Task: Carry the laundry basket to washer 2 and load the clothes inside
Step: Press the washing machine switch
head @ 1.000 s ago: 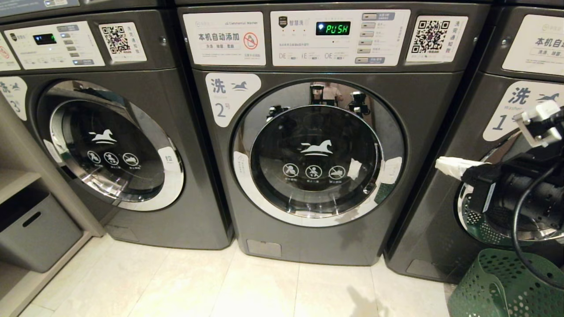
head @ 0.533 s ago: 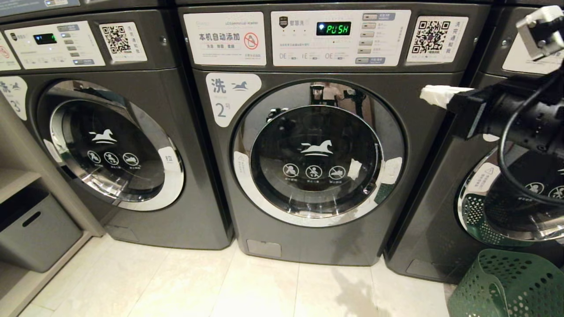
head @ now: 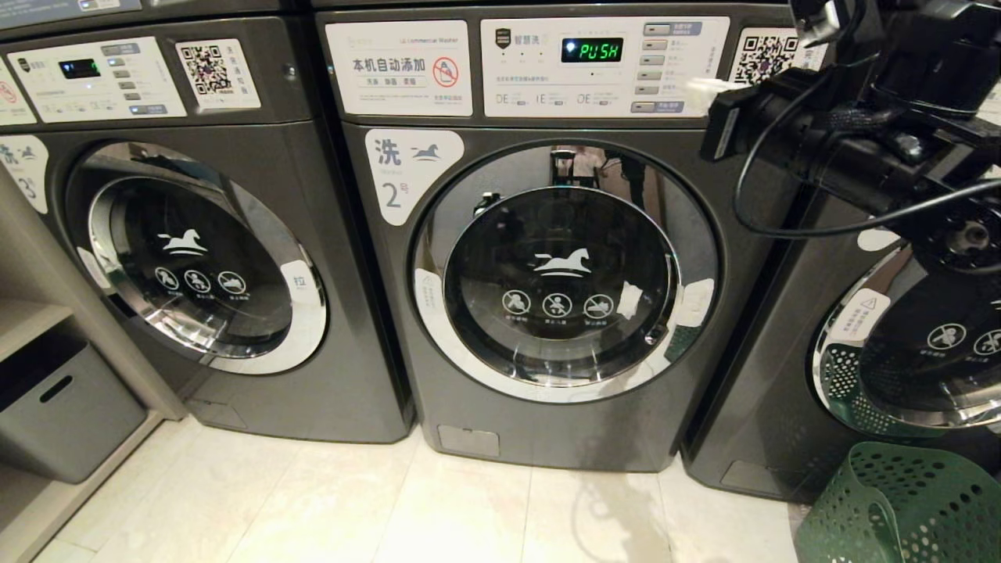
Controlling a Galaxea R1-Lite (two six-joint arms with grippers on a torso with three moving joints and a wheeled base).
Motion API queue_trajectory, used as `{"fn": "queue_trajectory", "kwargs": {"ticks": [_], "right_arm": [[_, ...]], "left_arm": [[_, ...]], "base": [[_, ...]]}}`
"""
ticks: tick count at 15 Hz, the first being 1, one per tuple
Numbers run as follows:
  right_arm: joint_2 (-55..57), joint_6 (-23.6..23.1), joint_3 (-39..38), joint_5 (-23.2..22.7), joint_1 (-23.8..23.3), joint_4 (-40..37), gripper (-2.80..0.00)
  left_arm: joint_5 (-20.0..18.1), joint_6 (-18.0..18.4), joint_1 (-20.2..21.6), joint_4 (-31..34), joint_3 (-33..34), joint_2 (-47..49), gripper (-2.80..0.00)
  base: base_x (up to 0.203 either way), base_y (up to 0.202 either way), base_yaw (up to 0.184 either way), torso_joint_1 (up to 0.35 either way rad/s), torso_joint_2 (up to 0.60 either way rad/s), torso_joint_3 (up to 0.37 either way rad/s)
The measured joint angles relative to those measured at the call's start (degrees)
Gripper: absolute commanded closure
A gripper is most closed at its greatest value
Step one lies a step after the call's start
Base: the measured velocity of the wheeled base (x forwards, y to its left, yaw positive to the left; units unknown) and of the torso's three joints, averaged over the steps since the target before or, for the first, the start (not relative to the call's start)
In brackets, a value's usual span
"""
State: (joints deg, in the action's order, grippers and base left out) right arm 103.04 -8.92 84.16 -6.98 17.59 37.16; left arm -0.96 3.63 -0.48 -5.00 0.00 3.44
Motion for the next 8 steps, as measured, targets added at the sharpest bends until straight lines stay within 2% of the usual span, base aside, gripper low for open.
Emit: {"fn": "queue_trajectory", "kwargs": {"ticks": [4,8], "right_arm": [[7.8,0.5,11.6,1.6,-0.3,1.5,0.00],[12.7,0.7,16.0,1.6,-0.3,4.3,0.00]], "left_arm": [[0.3,0.2,0.4,-0.5,0.0,-2.8,0.00],[0.5,0.2,0.4,-0.6,0.0,-3.3,0.00]], "base": [[0.000,0.000,0.000,0.000,0.00,0.000],[0.000,0.000,0.000,0.000,0.00,0.000]]}}
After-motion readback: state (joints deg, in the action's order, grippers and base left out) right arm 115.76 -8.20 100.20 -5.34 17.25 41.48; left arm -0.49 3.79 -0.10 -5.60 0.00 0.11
